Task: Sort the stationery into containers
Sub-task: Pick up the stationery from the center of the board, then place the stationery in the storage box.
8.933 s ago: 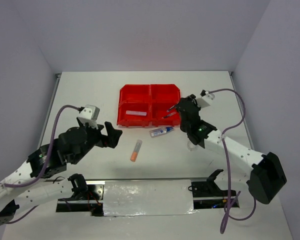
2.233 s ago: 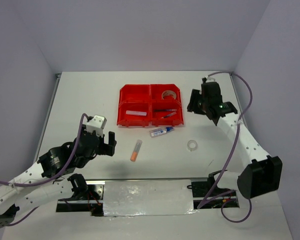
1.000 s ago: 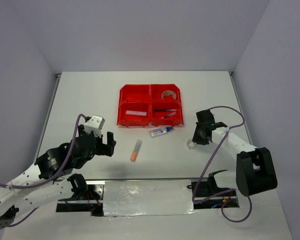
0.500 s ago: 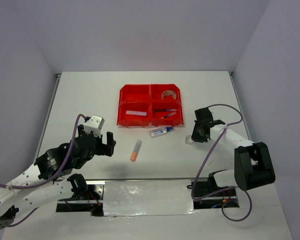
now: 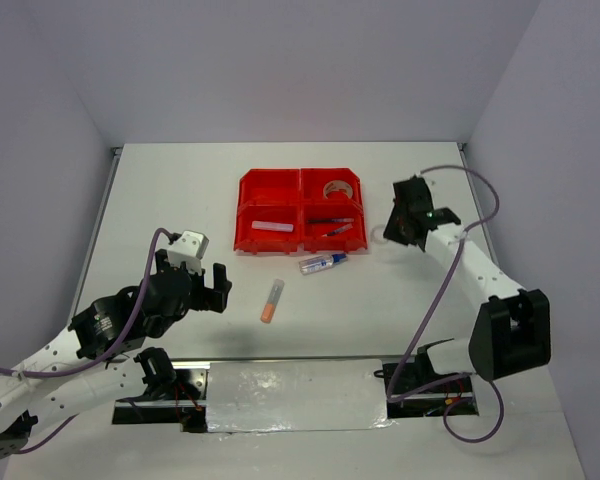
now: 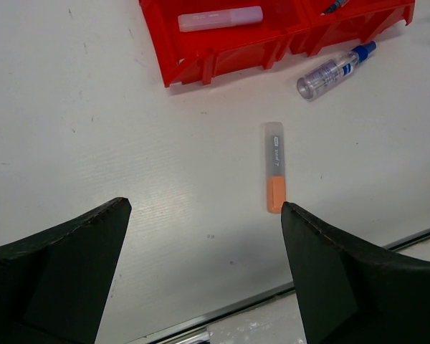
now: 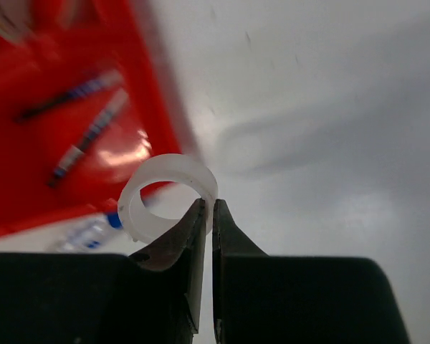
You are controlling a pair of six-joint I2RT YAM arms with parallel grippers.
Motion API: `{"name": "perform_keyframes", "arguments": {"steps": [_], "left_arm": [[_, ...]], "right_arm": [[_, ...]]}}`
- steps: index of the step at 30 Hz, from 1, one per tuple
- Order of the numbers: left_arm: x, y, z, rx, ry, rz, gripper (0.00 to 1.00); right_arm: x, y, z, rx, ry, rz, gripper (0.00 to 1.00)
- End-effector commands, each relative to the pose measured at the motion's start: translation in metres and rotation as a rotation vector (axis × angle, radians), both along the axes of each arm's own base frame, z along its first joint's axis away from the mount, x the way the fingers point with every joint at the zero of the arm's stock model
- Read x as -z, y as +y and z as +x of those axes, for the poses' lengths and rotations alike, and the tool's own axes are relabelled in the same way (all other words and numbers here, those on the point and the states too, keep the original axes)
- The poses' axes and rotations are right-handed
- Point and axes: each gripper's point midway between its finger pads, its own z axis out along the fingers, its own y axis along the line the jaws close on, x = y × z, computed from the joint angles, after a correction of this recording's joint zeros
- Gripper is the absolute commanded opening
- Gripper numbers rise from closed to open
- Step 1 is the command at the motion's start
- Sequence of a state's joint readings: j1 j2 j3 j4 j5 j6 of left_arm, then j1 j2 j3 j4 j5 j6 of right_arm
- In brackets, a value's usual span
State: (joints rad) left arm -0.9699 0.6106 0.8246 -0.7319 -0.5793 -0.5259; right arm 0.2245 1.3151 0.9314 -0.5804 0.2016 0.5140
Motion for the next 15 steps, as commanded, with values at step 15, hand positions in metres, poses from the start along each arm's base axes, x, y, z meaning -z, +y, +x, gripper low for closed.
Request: {"name": "perform_keyframes", "arguments": {"steps": [15], "left_arm": [[-0.006, 0.001, 0.008, -0.036, -0.020, 0.003, 0.99]], "right_arm": [[-0.071, 0.086, 0.203, -0.202, -0.137, -0.005, 0.00]]}}
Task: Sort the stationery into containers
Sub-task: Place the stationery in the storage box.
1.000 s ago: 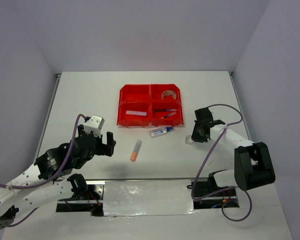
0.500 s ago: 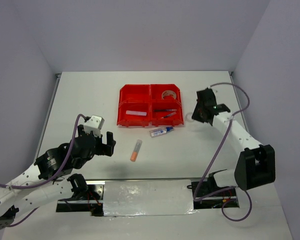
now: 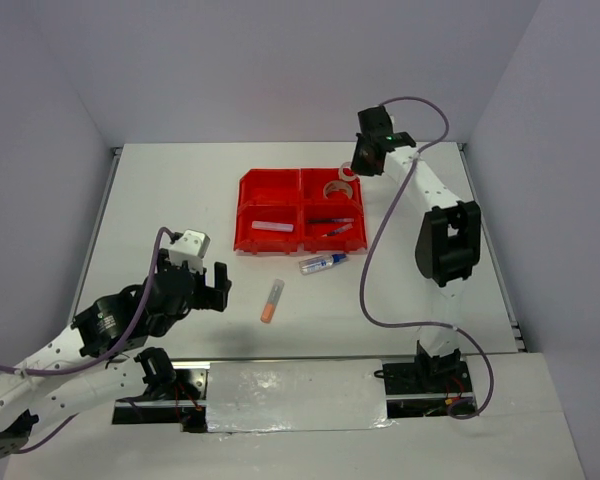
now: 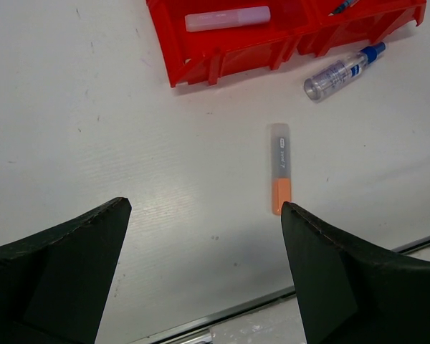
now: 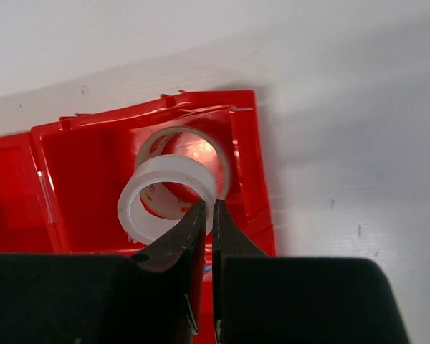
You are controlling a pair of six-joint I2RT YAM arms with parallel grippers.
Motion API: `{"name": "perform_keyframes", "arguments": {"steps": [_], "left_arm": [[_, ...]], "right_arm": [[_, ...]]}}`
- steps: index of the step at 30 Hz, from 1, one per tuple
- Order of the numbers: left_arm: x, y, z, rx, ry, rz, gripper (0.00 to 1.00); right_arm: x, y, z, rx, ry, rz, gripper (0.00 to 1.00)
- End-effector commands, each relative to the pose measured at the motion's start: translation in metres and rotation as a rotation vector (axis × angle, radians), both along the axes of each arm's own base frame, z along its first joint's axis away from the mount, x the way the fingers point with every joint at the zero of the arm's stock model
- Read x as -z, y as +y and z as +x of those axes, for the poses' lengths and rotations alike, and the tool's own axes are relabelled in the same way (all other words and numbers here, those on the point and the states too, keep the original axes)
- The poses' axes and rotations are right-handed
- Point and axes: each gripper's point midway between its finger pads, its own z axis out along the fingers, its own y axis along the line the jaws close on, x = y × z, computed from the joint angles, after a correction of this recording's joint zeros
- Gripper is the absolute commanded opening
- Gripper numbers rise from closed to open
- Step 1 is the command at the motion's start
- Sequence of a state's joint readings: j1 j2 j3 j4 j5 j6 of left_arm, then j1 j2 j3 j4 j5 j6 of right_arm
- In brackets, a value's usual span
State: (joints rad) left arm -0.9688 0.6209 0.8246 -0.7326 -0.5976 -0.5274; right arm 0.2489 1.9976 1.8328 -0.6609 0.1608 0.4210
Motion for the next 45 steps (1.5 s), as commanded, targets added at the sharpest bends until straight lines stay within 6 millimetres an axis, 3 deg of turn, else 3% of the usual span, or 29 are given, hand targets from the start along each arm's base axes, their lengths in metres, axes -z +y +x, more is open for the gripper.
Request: {"name": "perform_keyframes", "arguments": {"steps": [1, 5, 12, 23, 30, 35, 42, 45], "left_arm": [[-0.006, -0.001, 0.005, -0.018, -0.017, -0.009, 0.99], [-0.005, -0.002, 0.006, -0.017, -0.012, -0.003, 0.99], [-0.008, -0.001, 0.005, -0.015, -0.020, -0.016, 0.99], [-0.009, -0.002, 0.004, -0.007, -0.025, -0.025, 0.99], [-0.009, -0.004, 0.005, -0.001, -0.023, -0.022, 0.99], [-0.008, -0.004, 0.005, 0.001, -0.020, -0.018, 0.99], [-0.008, -0.004, 0.005, -0.001, -0.020, -0.018, 0.99], [-0.008, -0.004, 0.005, -0.001, -0.019, -0.017, 0.99]], "right_arm": [[-0.013, 0.029, 0.008, -0.090, -0.018, -0.013, 0.00], [-0.012, 0.047, 0.016, -0.121, -0.033, 0.004, 0.00], [0.019, 0.060, 0.029, -0.129, 0.013, -0.025, 0.06], [0.055, 0.046, 0.032, -0.102, 0.071, -0.087, 0.08], [0.067, 0.032, 0.028, -0.085, 0.095, -0.093, 0.10], [0.075, 0.027, 0.024, -0.093, 0.115, -0.096, 0.16], [0.072, 0.036, 0.025, -0.129, 0.105, -0.052, 0.50], [0.063, 0.040, 0.027, -0.141, 0.090, -0.034, 0.55]]}}
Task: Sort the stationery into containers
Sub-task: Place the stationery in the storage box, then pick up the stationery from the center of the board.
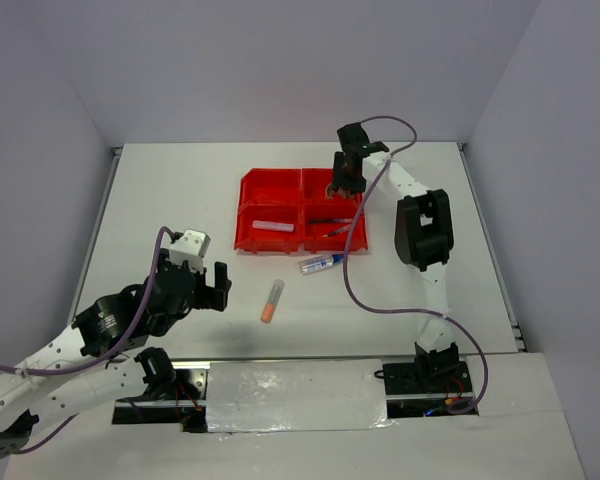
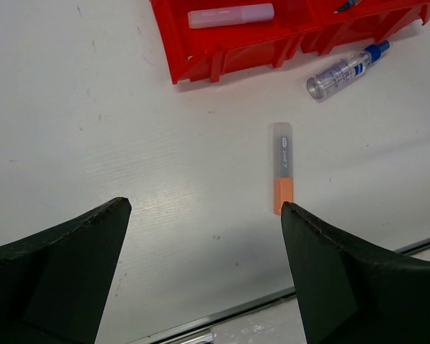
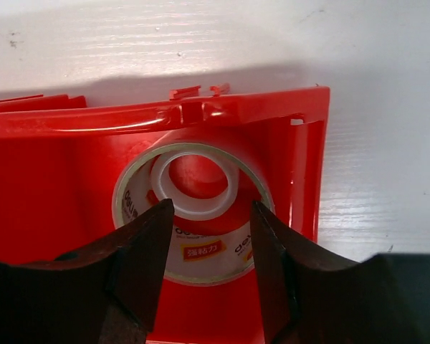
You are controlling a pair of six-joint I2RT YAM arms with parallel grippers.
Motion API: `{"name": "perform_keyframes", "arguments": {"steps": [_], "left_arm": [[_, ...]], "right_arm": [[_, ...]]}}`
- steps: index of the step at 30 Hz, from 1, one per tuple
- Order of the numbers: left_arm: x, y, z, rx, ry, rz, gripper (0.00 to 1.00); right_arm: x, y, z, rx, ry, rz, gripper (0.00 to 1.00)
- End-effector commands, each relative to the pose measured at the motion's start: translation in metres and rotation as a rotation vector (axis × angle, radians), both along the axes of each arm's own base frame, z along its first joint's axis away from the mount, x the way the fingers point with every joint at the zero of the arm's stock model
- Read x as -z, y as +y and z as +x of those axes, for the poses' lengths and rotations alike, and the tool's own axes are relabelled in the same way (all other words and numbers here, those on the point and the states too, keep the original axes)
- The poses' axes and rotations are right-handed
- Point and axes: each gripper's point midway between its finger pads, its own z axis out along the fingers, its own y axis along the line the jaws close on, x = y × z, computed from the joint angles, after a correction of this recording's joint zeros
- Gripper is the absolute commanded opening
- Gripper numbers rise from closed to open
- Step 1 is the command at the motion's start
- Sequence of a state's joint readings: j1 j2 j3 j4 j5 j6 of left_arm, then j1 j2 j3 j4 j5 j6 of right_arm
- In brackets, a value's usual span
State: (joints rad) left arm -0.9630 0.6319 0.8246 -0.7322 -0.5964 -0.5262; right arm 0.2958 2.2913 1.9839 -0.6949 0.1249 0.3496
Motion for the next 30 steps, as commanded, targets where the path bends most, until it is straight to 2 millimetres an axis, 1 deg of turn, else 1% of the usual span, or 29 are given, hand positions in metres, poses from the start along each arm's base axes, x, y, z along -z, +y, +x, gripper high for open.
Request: {"name": "perform_keyframes", "arguments": {"steps": [1, 3, 4, 5, 6, 8, 9, 11, 12, 14, 15, 17, 18, 20, 21, 22, 23, 24, 25, 26, 28, 29, 30], "left_arm": [[-0.009, -0.004, 0.004, 0.004, -0.024, -0.023, 0.99], [-0.009, -0.004, 0.004, 0.004, -0.025, -0.025, 0.99], [-0.009, -0.004, 0.004, 0.004, -0.024, -0.023, 0.99], [-0.009, -0.004, 0.004, 0.004, -0.023, -0.022, 0.99], [-0.009, -0.004, 0.004, 0.004, -0.023, -0.022, 0.99], [-0.009, -0.004, 0.004, 0.004, -0.023, -0.022, 0.99], [-0.009, -0.004, 0.004, 0.004, -0.022, -0.021, 0.99], [-0.008, -0.004, 0.004, 0.000, -0.022, -0.020, 0.99], [-0.007, -0.004, 0.005, 0.000, -0.020, -0.018, 1.00], [-0.007, -0.004, 0.005, -0.001, -0.019, -0.017, 0.99], [-0.007, -0.004, 0.005, -0.001, -0.017, -0.014, 0.99], [-0.007, -0.004, 0.006, -0.004, -0.017, -0.012, 0.99], [-0.005, -0.004, 0.006, -0.004, -0.012, -0.006, 0.99], [-0.004, -0.005, 0.007, -0.004, -0.008, -0.002, 0.99], [-0.004, -0.006, 0.007, 0.001, -0.006, -0.001, 0.99], [-0.003, -0.006, 0.007, 0.003, -0.002, 0.003, 0.99], [-0.004, -0.006, 0.008, -0.002, -0.003, 0.001, 0.99], [-0.003, -0.006, 0.009, -0.003, 0.002, 0.002, 0.99], [-0.003, -0.006, 0.009, -0.006, 0.004, 0.002, 0.99], [-0.004, -0.005, 0.010, -0.014, 0.003, 0.002, 0.99], [-0.003, -0.007, 0.011, -0.014, 0.015, 0.009, 0.99], [-0.003, -0.008, 0.011, -0.012, 0.019, 0.009, 0.99], [-0.001, -0.010, 0.012, -0.014, 0.030, 0.015, 0.99]], "right_arm": [[-0.042, 0.007, 0.011, -0.019, -0.093, 0.045, 0.55], [-0.051, 0.008, 0.012, -0.020, -0.107, 0.055, 0.56], [-0.062, 0.009, 0.012, -0.025, -0.126, 0.065, 0.56], [-0.068, 0.010, 0.012, -0.026, -0.137, 0.069, 0.56], [-0.080, 0.010, 0.012, -0.029, -0.157, 0.079, 0.56], [-0.093, 0.010, 0.011, -0.032, -0.174, 0.084, 0.56], [-0.106, 0.010, 0.011, -0.033, -0.198, 0.091, 0.56], [-0.122, 0.011, 0.009, -0.039, -0.225, 0.102, 0.56], [-0.137, 0.010, 0.006, -0.043, -0.251, 0.111, 0.56], [-0.153, 0.010, 0.001, -0.050, -0.272, 0.118, 0.56], [-0.169, 0.009, -0.004, -0.056, -0.300, 0.127, 0.56], [-0.183, 0.010, -0.011, -0.071, -0.319, 0.137, 0.56], [-0.197, 0.010, -0.021, -0.082, -0.338, 0.146, 0.57], [-0.211, 0.013, -0.033, -0.109, -0.367, 0.154, 0.57], [-0.219, 0.015, -0.049, -0.128, -0.379, 0.160, 0.57], [-0.223, 0.017, -0.057, -0.144, -0.394, 0.161, 0.57], [-0.243, 0.017, -0.072, -0.162, -0.436, 0.173, 0.57], [-0.229, 0.017, -0.085, -0.175, -0.404, 0.161, 0.59], [-0.229, 0.023, -0.095, -0.198, -0.412, 0.159, 0.63], [-0.227, 0.021, -0.115, -0.213, -0.411, 0.160, 0.63], [-0.225, 0.028, -0.135, -0.252, -0.422, 0.185, 0.63], [-0.219, 0.023, -0.153, -0.254, -0.417, 0.187, 0.64], [-0.217, 0.027, -0.163, -0.282, -0.415, 0.213, 0.64]]}}
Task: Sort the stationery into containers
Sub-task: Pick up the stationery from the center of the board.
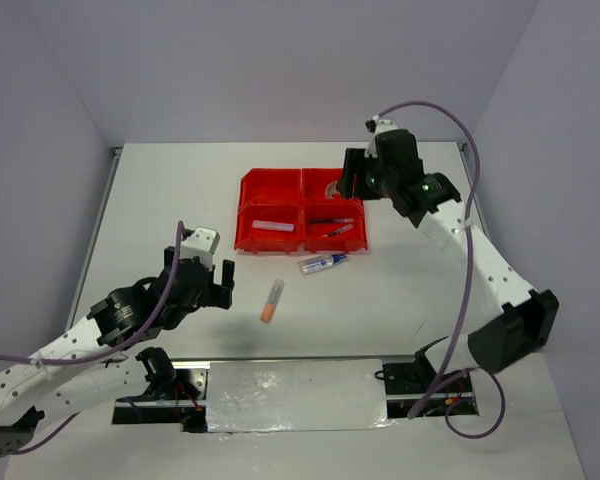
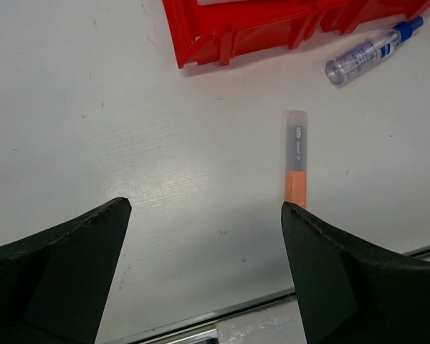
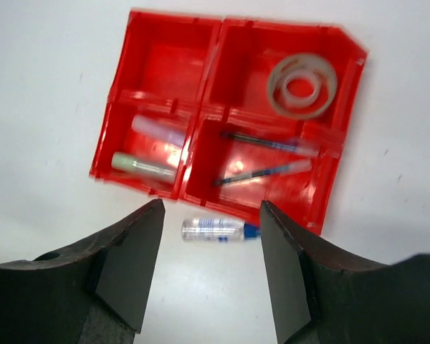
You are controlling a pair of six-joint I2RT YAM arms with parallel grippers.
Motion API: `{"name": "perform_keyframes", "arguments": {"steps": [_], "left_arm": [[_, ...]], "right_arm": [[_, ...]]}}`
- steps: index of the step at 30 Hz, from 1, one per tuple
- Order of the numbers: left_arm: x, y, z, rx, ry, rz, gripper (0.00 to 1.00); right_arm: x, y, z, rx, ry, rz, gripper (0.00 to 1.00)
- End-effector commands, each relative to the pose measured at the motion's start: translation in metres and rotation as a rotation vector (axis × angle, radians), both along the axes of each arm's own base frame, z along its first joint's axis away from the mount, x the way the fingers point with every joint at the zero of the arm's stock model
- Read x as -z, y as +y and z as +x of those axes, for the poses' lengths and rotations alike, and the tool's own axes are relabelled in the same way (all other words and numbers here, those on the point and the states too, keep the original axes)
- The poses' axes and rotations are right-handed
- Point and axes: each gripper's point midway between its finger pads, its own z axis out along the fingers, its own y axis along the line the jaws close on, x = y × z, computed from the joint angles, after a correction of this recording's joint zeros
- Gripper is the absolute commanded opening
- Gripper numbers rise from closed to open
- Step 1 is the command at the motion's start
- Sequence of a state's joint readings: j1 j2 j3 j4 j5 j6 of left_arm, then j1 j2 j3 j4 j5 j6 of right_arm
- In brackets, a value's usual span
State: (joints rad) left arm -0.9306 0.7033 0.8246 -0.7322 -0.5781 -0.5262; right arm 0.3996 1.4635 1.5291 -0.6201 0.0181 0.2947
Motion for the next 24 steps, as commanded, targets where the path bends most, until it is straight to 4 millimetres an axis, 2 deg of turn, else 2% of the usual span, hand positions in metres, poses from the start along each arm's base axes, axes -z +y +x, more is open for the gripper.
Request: {"name": "perform_keyframes", "arguments": {"steps": [1, 2, 3, 4, 5, 6, 10, 11, 13, 14, 16, 17, 19, 20, 24], "left_arm": [[-0.014, -0.011, 0.006, 0.000, -0.009, -0.042, 0.99], [-0.014, -0.014, 0.007, -0.004, 0.010, -0.045, 0.99], [-0.014, -0.020, 0.007, 0.000, 0.018, -0.067, 0.99], [-0.013, -0.036, 0.006, 0.052, 0.035, -0.107, 0.99], [-0.012, -0.044, 0.007, 0.070, 0.042, -0.123, 0.99], [-0.006, -0.051, 0.009, 0.073, 0.060, -0.126, 0.99], [0.013, -0.074, 0.017, 0.093, 0.103, -0.129, 0.99], [0.028, -0.079, 0.017, 0.103, 0.138, -0.108, 0.99], [0.040, -0.092, 0.023, 0.105, 0.148, -0.124, 0.99], [0.063, -0.095, 0.024, 0.098, 0.197, -0.080, 0.99], [0.081, -0.105, 0.028, 0.096, 0.230, -0.066, 0.94], [0.099, -0.108, 0.028, 0.091, 0.268, -0.035, 0.93], [0.111, -0.116, 0.033, 0.093, 0.272, -0.040, 0.91], [0.125, -0.115, 0.032, 0.090, 0.292, -0.016, 0.91], [0.147, -0.124, 0.033, 0.115, 0.323, 0.000, 0.86]], "right_arm": [[0.010, 0.007, -0.031, -0.075, -0.013, 0.026, 0.64], [0.021, 0.001, -0.048, -0.080, -0.004, 0.028, 0.64], [0.023, 0.001, -0.055, -0.093, -0.006, 0.038, 0.64], [0.017, 0.002, -0.068, -0.117, -0.027, 0.066, 0.64], [0.024, 0.000, -0.074, -0.124, -0.017, 0.067, 0.64], [0.039, -0.002, -0.084, -0.133, 0.013, 0.059, 0.64], [0.054, -0.013, -0.114, -0.142, 0.041, 0.057, 0.64], [0.057, -0.017, -0.124, -0.145, 0.035, 0.059, 0.64], [0.060, -0.021, -0.135, -0.152, 0.043, 0.050, 0.64], [0.058, -0.025, -0.140, -0.148, 0.031, 0.047, 0.64], [0.055, -0.030, -0.148, -0.141, 0.023, 0.050, 0.64], [0.054, -0.030, -0.151, -0.145, 0.023, 0.055, 0.64], [0.050, -0.028, -0.157, -0.158, 0.022, 0.077, 0.64], [0.047, -0.027, -0.160, -0.167, 0.013, 0.089, 0.64], [0.041, -0.021, -0.167, -0.204, -0.002, 0.128, 0.64]]}}
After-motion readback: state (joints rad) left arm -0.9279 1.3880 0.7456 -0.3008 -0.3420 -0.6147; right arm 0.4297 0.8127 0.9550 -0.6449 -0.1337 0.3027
